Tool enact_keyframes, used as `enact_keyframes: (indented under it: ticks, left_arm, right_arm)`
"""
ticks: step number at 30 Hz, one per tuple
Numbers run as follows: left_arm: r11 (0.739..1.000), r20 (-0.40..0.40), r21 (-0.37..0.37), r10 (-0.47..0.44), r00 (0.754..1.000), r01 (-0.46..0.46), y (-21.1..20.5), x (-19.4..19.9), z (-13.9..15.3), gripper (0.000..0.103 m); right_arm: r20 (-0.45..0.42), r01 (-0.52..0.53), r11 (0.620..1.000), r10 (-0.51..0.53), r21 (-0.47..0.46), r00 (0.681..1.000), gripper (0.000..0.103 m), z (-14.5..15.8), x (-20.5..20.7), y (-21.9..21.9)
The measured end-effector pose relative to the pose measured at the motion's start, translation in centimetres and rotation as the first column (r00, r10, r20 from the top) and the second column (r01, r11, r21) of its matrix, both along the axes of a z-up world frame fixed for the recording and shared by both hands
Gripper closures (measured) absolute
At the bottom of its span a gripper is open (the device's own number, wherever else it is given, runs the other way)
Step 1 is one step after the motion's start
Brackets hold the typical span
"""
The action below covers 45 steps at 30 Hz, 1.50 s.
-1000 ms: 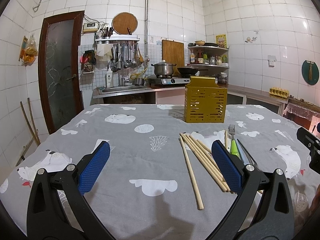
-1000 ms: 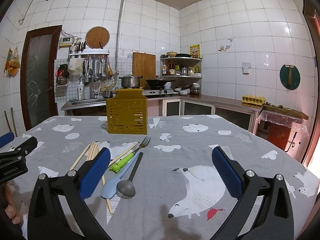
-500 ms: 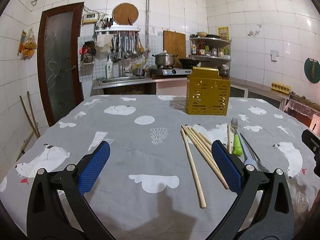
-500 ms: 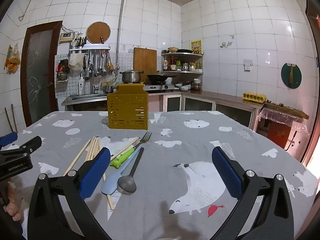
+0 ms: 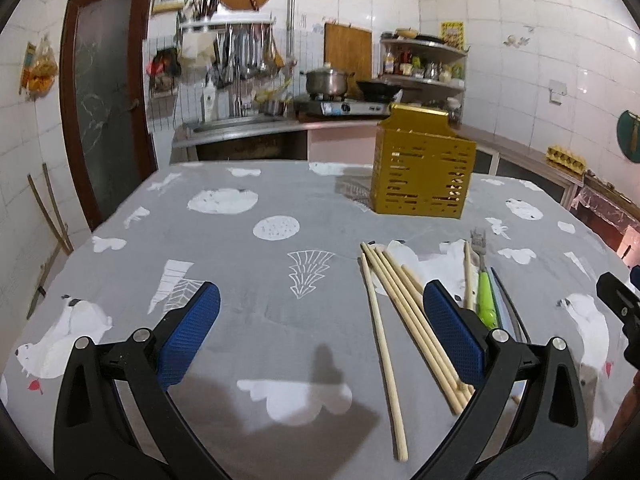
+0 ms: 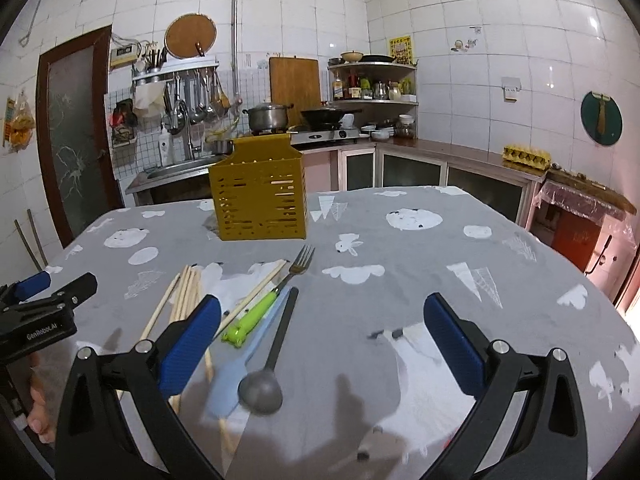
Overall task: Organize utensils
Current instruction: 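Grasp one wooden chopstick with the left tool while the right tool grasps the metal spoon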
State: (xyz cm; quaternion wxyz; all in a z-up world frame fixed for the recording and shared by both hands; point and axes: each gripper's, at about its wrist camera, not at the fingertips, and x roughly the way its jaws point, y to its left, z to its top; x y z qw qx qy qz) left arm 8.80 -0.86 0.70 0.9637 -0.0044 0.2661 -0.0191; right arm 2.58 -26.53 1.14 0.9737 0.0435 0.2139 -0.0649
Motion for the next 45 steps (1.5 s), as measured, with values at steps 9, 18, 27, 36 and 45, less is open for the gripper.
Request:
enact_keyframes:
  ticks: [9, 18, 27, 36, 45]
  left_arm:
    - [0.996, -0.125, 0.054, -0.058, 0.990, 0.066, -2.2, 5.4, -0.4, 0.005]
    - [0.999, -0.281, 0.015, -0.046, 0.958, 0.053, -2.0, 10.5, -2.9, 0.019]
    - [0.999, -0.344, 0.005, -0.039, 0.938, 0.043, -2.0, 11.8, -5.1, 0.024]
    - [0.998, -0.380, 0.003, -0.054, 0.923, 0.060, -2.4, 13.1, -5.7, 0.043]
    - [0.996, -0.415, -0.002, -0.079, 0.907, 0.086, -3.4, 14.6, -5.8, 0.062]
  right_arm:
    - [-0.147, -0.029, 1.000, 0.029, 0.006, 0.989, 0.005, -1.0, 7.0, -0.4]
    - [-0.310, -0.020, 0.998, 0.039, 0.064, 0.950, 0.017, -4.3, 12.4, -0.7]
    - [-0.418, -0.004, 0.994, 0.050, 0.109, 0.907, 0.032, -6.9, 14.2, -1.1]
    - [-0.452, -0.003, 0.991, 0.063, 0.133, 0.890, 0.050, -6.7, 15.5, -1.1]
    - [-0.484, 0.002, 0.992, 0.060, 0.128, 0.873, 0.057, -6.7, 16.8, -0.9]
